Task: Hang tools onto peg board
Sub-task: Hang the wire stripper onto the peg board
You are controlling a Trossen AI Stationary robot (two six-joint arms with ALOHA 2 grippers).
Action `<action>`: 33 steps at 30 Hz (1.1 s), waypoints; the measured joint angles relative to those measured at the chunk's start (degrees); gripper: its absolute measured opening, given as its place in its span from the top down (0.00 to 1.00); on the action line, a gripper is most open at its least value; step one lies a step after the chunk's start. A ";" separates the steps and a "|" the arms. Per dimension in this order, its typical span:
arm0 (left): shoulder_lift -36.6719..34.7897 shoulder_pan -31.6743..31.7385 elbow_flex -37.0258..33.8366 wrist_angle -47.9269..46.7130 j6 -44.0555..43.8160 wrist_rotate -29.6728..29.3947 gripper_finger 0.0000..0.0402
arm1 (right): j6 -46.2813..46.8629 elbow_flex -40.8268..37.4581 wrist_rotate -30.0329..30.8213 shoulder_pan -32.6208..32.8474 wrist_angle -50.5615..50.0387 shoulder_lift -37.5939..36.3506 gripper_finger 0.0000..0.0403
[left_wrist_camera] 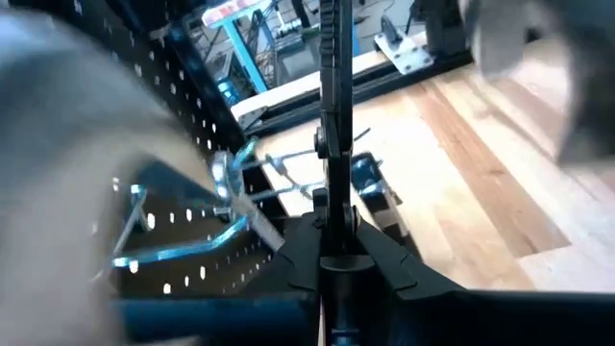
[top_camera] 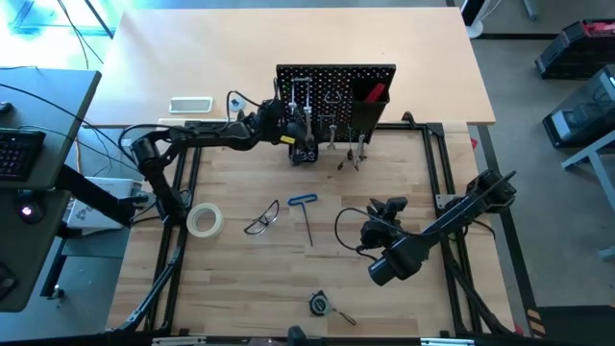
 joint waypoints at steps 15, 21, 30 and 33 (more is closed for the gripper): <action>-5.55 -2.09 0.04 -10.80 2.86 0.51 0.96 | -0.01 0.00 -0.31 0.00 0.02 0.00 0.68; -6.92 -2.46 0.04 -15.36 3.49 -0.36 0.96 | 0.02 0.00 -0.44 0.04 0.04 0.00 0.68; -11.75 -1.84 -5.50 -18.47 3.49 -3.02 0.96 | -0.07 0.00 -1.99 0.07 0.02 0.00 0.68; -14.54 -1.41 -7.90 -17.92 3.11 -3.21 0.96 | -0.39 0.00 -1.80 0.07 0.02 0.00 0.68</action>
